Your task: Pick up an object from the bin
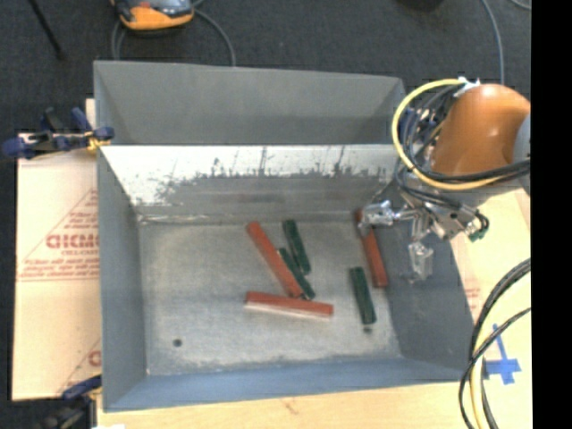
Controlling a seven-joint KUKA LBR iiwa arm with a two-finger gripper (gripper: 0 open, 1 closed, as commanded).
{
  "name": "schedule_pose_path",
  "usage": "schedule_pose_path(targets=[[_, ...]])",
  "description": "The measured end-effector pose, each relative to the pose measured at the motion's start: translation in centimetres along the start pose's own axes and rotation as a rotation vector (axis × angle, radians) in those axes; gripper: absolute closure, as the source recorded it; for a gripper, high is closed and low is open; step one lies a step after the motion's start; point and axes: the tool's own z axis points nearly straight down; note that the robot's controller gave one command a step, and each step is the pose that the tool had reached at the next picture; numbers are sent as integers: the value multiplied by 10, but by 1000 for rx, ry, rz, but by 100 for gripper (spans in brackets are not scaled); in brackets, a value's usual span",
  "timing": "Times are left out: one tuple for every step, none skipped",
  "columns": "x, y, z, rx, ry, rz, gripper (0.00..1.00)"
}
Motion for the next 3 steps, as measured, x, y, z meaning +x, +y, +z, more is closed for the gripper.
schedule_pose_path(targets=[[-2,18,-4,1,0,-131,0],[-17,7,48,-4,-15,-497,0],[-22,7,64,9,-16,-562,100]])
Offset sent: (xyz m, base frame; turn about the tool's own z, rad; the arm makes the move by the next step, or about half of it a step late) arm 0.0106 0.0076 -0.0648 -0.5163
